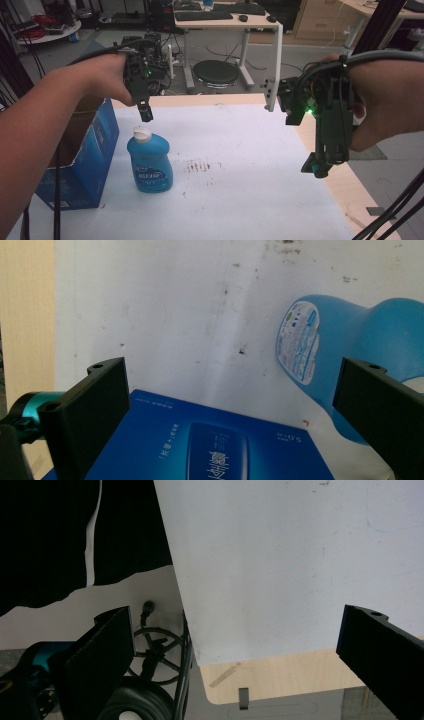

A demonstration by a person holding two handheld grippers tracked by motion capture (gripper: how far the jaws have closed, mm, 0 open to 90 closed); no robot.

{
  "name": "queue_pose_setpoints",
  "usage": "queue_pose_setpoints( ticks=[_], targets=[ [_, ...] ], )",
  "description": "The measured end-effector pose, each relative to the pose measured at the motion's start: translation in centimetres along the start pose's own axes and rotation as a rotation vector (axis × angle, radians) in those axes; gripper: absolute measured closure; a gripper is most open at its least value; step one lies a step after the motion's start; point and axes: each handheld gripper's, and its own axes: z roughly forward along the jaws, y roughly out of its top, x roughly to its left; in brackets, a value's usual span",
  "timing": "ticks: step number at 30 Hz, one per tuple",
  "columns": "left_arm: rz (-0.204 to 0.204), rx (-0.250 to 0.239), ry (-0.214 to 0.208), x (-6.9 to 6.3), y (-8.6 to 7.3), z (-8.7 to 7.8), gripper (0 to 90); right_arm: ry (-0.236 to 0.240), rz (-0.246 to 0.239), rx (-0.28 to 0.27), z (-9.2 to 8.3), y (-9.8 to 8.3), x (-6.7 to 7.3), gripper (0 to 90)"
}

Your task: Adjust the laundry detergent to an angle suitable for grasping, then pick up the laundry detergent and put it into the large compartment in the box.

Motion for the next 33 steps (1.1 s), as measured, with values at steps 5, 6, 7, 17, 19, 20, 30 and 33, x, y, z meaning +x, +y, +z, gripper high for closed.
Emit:
queue_pose_setpoints(
  ticks=[5,6,7,17,19,20,30,33],
  targets=[
    [-0.005,-0.015,0.016,-0.5,-0.1,-0.6,1.8,-0.008,0.005,0.005,-0.2,0.1,0.4,1.3],
    [-0.005,-0.015,0.016,-0.5,-0.1,-0.6,1.7,-0.008,0.005,0.005,-0.2,0.1,0.4,1.3],
    [-0.009,-0.02,0.015,-0.7,-0.3,-0.8,1.7,-0.004,-0.008,0.002,-0.2,0.1,0.6,1.3],
    [-0.04,-0.035,0.016,-0.4,-1.1,-1.2,1.8,-0.001,-0.028,-0.006,0.0,0.1,0.1,1.3],
    [-0.042,-0.026,0.013,-0.3,-1.1,-1.0,1.8,0.002,-0.02,-0.006,0.0,0.0,-0.1,1.3],
    [-0.049,-0.028,0.014,-0.3,-1.1,-0.9,1.8,0.003,-0.017,-0.006,0.1,-0.1,-0.2,1.3],
    [-0.038,-0.03,0.005,0.0,-0.7,-0.7,1.8,0.004,-0.011,-0.006,0.6,-0.1,-1.1,1.3],
    [-0.036,-0.025,0.01,0.1,-0.6,-0.8,1.8,0.004,-0.015,-0.005,0.3,0.1,-0.7,1.3]
  ],
)
